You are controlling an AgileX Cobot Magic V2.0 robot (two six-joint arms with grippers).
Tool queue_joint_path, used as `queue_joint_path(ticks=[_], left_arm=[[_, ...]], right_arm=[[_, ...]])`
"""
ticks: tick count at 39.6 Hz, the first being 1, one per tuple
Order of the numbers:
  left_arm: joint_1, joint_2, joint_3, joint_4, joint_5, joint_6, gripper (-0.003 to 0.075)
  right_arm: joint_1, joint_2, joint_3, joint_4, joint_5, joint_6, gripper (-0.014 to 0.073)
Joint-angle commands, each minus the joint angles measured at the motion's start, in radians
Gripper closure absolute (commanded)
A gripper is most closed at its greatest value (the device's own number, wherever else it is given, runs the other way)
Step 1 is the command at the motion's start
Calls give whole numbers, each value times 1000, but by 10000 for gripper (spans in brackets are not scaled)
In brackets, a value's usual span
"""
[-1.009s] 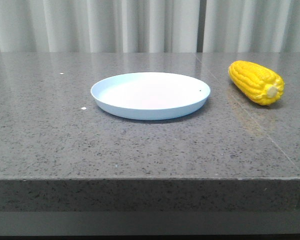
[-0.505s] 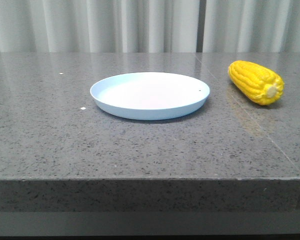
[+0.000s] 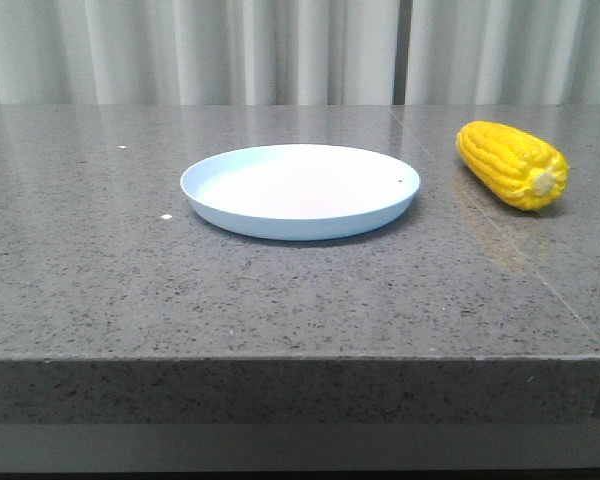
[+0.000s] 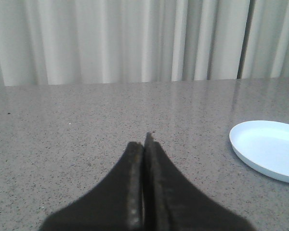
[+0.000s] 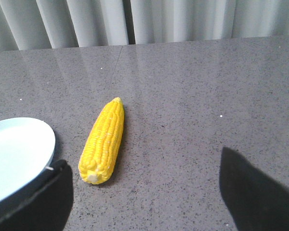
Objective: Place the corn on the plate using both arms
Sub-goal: 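Release the plate and withdraw the left gripper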
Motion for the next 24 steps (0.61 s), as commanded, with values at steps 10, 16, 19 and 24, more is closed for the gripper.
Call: queue_joint_path(ticks=[10, 16, 19, 24], left_arm=[[2, -13, -21, -1, -75, -10, 741], [2, -13, -21, -1, -75, -10, 741], [2, -13, -21, -1, -75, -10, 741], [2, -13, -21, -1, -75, -10, 741]], right_arm=[[-7, 162, -153, 7, 39, -7, -48], [-7, 346, -301, 10, 128, -7, -48], [-7, 437, -374, 22, 161, -7, -48], [4, 580, -485, 24, 205, -7, -48]])
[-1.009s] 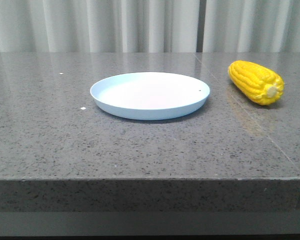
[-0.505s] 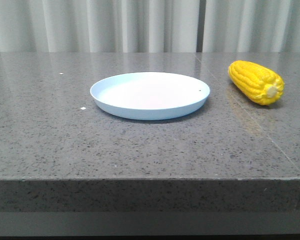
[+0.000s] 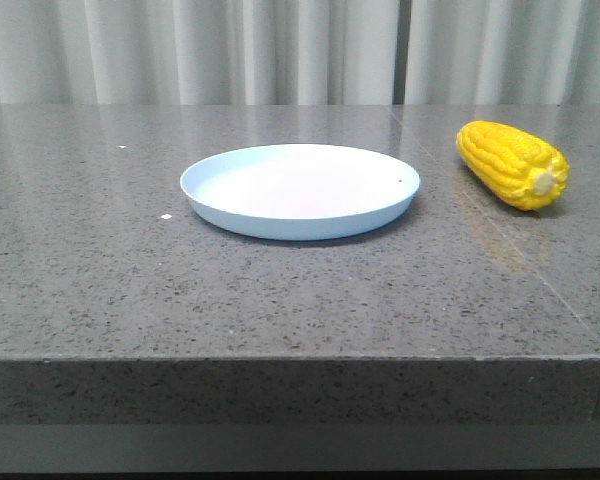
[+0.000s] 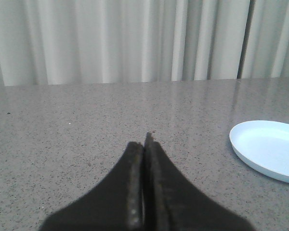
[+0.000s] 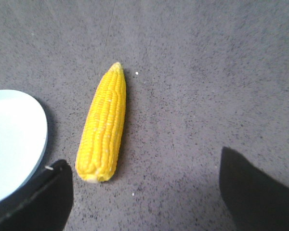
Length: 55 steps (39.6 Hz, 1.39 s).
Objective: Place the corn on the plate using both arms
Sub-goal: 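Release the plate and withdraw the left gripper, then lower the right gripper over the yellow corn cob and grasp it, then lift the corn and carry it over the plate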
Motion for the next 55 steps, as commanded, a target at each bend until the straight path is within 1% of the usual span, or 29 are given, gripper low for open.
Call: queue_joint_path(ticks=[1, 8, 14, 21, 27, 33, 35, 37, 42, 45, 47, 55], left_arm=[[2, -13, -21, -1, -75, -10, 741], [2, -13, -21, -1, -75, -10, 741], [2, -13, -21, -1, -75, -10, 741], [2, -13, -21, -1, -75, -10, 741], [2, -13, -21, -1, -75, -10, 741], [2, -13, -21, -1, -75, -10, 741], [2, -13, -21, -1, -75, -10, 741], [2, -13, -21, -1, -75, -10, 741], [2, -13, -21, -1, -75, -10, 741], [2, -13, -21, -1, -75, -10, 741], [2, -13, -21, -1, -75, -10, 741], [2, -13, -21, -1, -75, -10, 741]], right_arm=[[8, 100, -115, 16, -17, -7, -48], [62, 273, -237, 25, 25, -7, -48], [114, 407, -303, 51, 65, -7, -48], [155, 535, -341, 69, 66, -7, -48], [156, 623, -353, 69, 49, -7, -48], [156, 672, -358, 69, 48, -7, -43], [156, 675, -358, 69, 50, -7, -8], [156, 675, -358, 69, 52, -7, 55], [156, 675, -358, 69, 51, -7, 275], [156, 675, -358, 69, 50, -7, 364], [156, 674, -365, 69, 64, -7, 391], [171, 645, -461, 67, 184, -6, 391]])
